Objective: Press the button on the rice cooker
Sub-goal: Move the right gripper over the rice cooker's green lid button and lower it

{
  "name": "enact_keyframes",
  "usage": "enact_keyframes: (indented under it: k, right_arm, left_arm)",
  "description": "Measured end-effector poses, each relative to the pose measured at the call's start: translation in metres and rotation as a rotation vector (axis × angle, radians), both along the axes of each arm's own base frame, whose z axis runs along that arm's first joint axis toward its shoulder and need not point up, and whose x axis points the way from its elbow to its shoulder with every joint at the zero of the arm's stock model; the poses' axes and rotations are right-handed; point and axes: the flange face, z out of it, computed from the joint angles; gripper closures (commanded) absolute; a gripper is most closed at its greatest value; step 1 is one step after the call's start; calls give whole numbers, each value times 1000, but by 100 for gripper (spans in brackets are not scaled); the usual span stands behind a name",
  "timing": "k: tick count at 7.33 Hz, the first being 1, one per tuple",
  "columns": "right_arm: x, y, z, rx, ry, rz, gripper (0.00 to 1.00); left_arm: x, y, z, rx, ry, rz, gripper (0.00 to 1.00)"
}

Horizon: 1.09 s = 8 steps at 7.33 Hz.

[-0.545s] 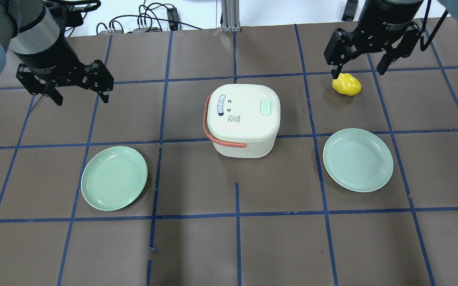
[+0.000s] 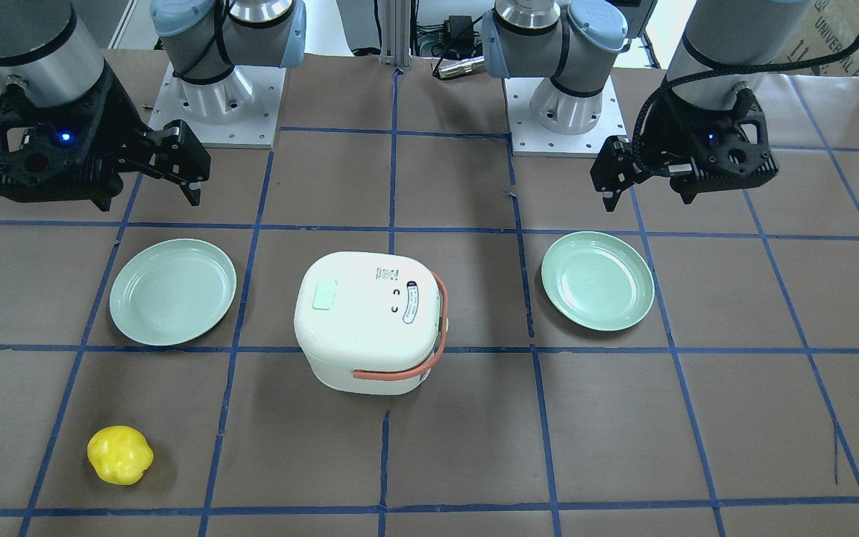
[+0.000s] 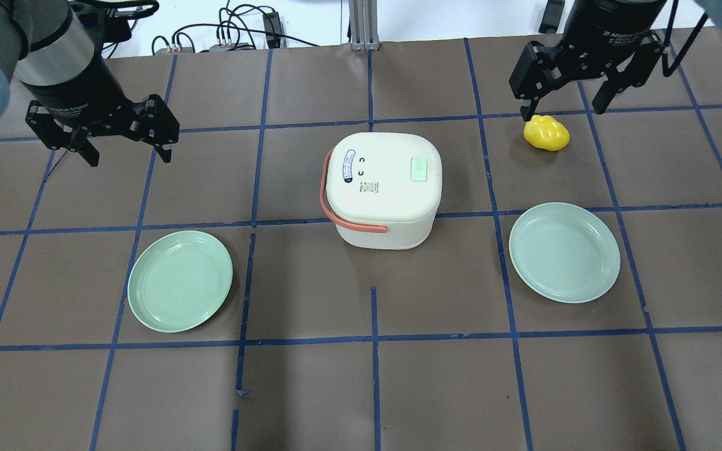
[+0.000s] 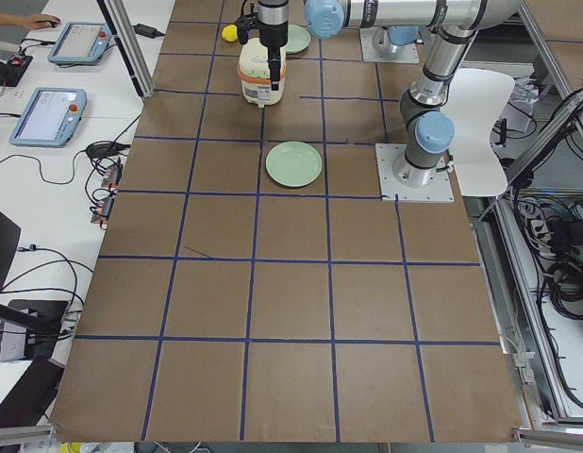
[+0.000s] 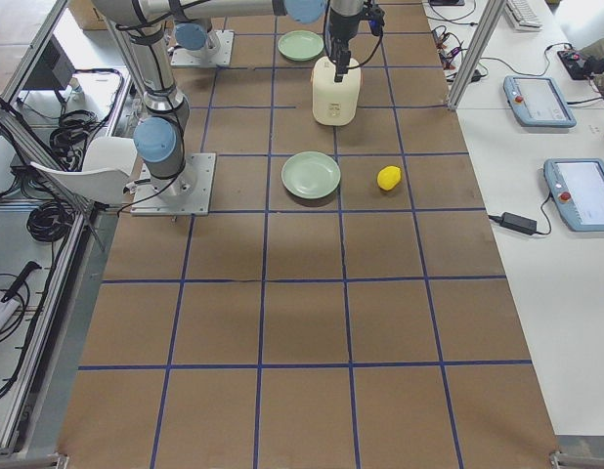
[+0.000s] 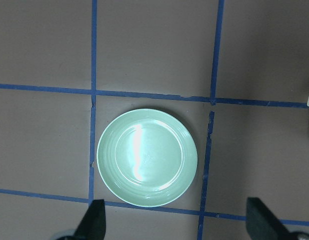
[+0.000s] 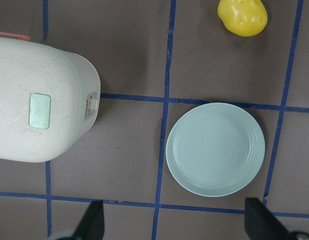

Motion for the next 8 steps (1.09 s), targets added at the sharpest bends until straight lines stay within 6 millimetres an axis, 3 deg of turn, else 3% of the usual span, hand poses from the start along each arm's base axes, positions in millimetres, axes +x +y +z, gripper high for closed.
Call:
enact_keyframes:
  k: [1,2,4,5,6,8]
  right_arm:
    - [5,-3,4,-24,-15,-16,7]
    - [18,-7,3,-47,-43,-47,22]
    - [83,-15,-22,-67,-69,-60,71]
    - [114,-21,-44,-57,-74,-51,87]
    - [131,-29,-67,-31,-76,-46,92]
    - [141,-37,-100,16,-70,-45,92]
  left_arm:
    - [0,0,0,0,0,0,0]
    - [0,0,0,0,-1,0,0]
    - [0,0,0,0,0,0,0]
    - [0,0,0,1,-1,0,0]
    - [0,0,0,1,0,0,0]
    - [0,0,0,1,0,0,0]
